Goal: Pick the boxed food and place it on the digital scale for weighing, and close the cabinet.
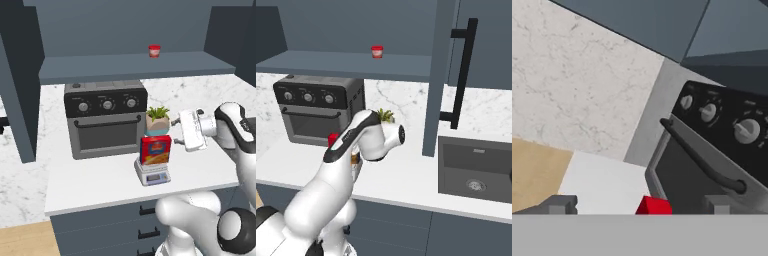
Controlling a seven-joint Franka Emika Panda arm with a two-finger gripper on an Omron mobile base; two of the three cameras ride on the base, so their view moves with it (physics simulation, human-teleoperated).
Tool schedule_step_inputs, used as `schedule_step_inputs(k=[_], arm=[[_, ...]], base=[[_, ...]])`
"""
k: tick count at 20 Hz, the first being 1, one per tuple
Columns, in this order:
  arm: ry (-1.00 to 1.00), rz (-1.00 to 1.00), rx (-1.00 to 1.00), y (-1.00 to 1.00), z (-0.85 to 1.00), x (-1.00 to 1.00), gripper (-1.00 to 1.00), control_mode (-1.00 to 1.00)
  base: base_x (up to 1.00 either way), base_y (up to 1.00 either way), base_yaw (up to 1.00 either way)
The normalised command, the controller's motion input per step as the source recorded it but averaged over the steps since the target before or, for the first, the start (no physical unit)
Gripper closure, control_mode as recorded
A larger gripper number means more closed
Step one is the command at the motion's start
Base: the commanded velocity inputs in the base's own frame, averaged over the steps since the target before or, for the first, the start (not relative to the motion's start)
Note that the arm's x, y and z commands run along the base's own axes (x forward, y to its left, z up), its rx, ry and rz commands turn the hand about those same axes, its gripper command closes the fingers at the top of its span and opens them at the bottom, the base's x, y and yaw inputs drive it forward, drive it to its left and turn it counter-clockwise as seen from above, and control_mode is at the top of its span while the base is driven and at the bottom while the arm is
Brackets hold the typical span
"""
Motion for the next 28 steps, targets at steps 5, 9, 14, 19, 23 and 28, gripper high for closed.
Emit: schedule_step_inputs(k=[5,9,14,19,23,28], arm=[[-0.21,-0.19,0.09,0.00,0.43,-0.54,-1.00,-1.00],[-0.33,-0.19,0.12,-0.22,0.37,-0.59,-1.00,-1.00],[-0.52,-0.09,0.10,-0.59,0.14,-0.60,-1.00,-1.00],[-0.38,-0.15,-0.02,-0.11,0.16,-0.97,-1.00,-1.00],[-0.13,-0.27,0.00,-0.64,0.00,-0.29,-1.00,-1.00],[-0.12,-0.18,0.07,-0.86,0.00,-0.01,-1.00,-1.00]], base=[[0.00,0.00,0.00],[0.00,0.00,0.00],[0.00,0.00,0.00],[0.00,0.00,0.00],[0.00,0.00,0.00],[0.00,0.00,0.00]])
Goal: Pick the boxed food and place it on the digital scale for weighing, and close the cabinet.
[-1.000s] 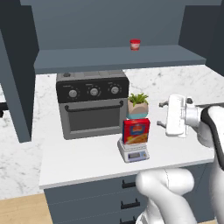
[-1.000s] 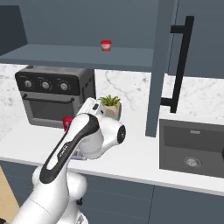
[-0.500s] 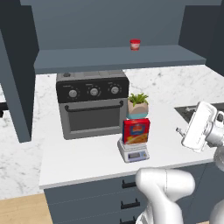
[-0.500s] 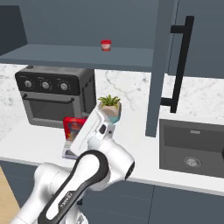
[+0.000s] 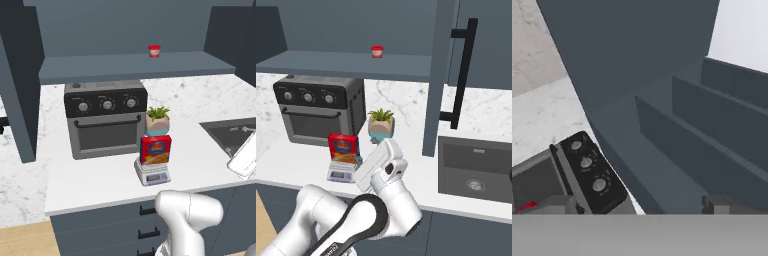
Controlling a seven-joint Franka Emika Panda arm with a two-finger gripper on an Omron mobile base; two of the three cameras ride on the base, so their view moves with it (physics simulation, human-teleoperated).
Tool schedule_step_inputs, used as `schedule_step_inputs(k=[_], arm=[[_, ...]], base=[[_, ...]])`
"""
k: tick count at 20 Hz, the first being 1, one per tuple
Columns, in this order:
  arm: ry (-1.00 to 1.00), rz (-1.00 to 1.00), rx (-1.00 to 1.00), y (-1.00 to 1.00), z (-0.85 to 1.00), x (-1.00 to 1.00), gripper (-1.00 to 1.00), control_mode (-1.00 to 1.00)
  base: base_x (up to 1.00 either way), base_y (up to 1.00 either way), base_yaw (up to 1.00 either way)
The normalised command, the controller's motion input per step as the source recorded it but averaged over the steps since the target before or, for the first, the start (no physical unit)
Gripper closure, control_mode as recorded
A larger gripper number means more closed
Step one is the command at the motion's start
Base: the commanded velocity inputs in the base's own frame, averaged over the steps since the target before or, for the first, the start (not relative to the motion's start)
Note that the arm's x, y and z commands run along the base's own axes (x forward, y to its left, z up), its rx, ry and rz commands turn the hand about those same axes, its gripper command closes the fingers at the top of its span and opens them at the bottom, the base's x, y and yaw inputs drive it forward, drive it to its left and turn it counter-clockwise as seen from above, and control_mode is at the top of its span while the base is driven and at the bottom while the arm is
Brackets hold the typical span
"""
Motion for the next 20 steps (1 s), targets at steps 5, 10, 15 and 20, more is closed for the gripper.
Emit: schedule_step_inputs(k=[5,10,15,20], arm=[[-0.16,-0.02,0.18,-0.99,0.00,0.00,-1.00,-1.00],[-0.30,0.01,0.21,-1.00,0.00,0.00,-1.00,-1.00],[-0.23,0.11,0.27,-1.00,0.00,0.19,-1.00,-1.00],[-0.01,0.07,0.26,-0.89,0.01,0.45,-1.00,-1.00]], base=[[0.00,0.00,0.00],[0.00,0.00,0.00],[0.00,0.00,0.00],[0.00,0.00,0.00]])
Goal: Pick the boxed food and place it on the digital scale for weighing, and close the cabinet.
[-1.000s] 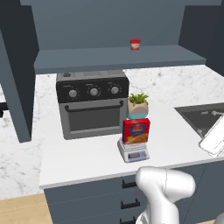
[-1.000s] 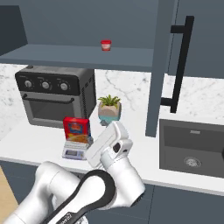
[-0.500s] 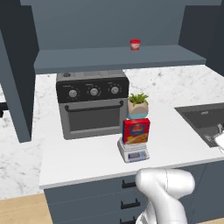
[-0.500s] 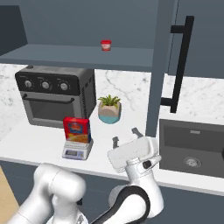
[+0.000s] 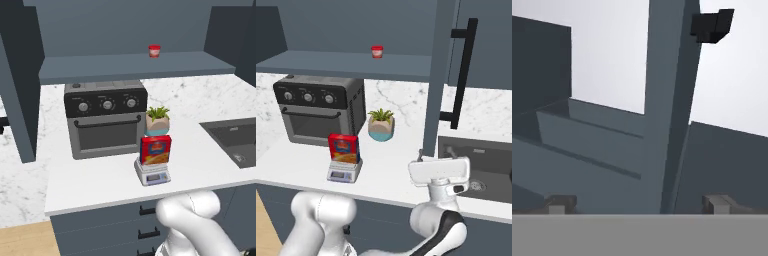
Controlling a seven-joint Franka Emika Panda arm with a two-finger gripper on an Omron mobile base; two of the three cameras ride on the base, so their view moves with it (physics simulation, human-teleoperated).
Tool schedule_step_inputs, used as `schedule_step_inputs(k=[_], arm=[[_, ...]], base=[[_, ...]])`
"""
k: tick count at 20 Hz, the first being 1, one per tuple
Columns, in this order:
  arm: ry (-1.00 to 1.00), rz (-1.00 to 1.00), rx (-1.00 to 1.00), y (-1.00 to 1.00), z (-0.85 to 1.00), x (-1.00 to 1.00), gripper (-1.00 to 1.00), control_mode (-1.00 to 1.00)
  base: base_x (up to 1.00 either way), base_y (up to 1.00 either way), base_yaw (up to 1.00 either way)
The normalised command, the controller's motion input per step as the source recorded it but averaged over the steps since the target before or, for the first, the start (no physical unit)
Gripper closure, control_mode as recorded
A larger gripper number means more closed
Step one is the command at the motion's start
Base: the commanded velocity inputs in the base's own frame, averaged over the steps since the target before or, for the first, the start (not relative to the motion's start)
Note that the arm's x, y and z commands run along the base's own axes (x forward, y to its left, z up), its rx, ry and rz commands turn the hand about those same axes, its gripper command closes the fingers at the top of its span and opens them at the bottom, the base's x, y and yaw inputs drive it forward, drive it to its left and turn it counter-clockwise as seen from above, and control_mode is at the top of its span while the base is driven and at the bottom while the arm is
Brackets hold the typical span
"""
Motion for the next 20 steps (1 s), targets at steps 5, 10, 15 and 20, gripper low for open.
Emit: schedule_step_inputs(k=[5,10,15,20], arm=[[0.19,0.00,0.11,-0.75,0.36,0.14,-1.00,-1.00],[0.30,0.00,0.01,-0.69,0.32,0.00,-1.00,-1.00],[0.05,0.00,-0.05,-0.02,0.87,0.00,-1.00,-1.00],[-0.04,0.02,-0.16,0.35,0.94,-0.21,-1.00,-1.00]], base=[[0.00,0.00,0.00],[0.00,0.00,0.00],[0.00,0.00,0.00],[0.00,0.00,0.00]])
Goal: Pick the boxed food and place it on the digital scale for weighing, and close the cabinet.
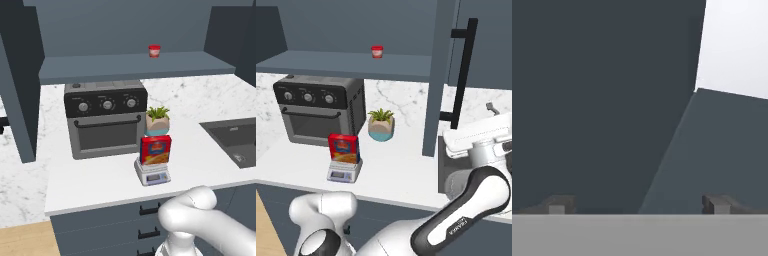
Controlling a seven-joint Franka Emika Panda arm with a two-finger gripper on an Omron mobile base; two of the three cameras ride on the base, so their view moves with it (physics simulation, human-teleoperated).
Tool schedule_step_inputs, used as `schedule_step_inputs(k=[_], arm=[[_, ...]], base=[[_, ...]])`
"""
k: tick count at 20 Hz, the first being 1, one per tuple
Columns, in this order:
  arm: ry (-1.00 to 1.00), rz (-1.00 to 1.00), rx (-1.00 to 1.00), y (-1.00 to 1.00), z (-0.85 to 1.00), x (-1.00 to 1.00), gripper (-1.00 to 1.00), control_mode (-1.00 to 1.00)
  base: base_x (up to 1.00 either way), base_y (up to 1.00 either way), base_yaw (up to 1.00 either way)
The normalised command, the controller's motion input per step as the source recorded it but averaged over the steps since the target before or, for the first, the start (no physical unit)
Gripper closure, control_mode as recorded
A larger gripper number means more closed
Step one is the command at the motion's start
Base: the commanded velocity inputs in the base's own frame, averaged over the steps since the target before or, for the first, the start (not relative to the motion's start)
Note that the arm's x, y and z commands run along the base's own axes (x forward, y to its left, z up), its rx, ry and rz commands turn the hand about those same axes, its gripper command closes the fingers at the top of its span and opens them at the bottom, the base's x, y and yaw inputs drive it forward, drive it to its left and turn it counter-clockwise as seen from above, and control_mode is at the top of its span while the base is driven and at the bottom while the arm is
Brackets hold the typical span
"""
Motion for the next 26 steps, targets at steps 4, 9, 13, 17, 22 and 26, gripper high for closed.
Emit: schedule_step_inputs(k=[4,9,13,17,22,26], arm=[[-0.08,0.05,-0.38,0.99,0.56,-0.58,-1.00,-1.00],[-0.01,0.02,-0.52,1.00,0.37,-0.17,-1.00,-1.00],[-0.01,0.00,-0.38,1.00,0.16,0.65,-1.00,-1.00],[-0.02,-0.08,-0.20,1.00,0.00,1.00,-1.00,-1.00],[-0.11,-0.10,-0.13,1.00,0.00,1.00,-1.00,-1.00],[-0.03,-0.14,-0.13,1.00,0.00,1.00,-1.00,-1.00]], base=[[0.00,0.00,0.00],[0.00,0.00,0.00],[0.00,0.00,0.00],[0.00,0.00,0.00],[0.00,0.00,0.00],[0.00,0.00,0.00]])
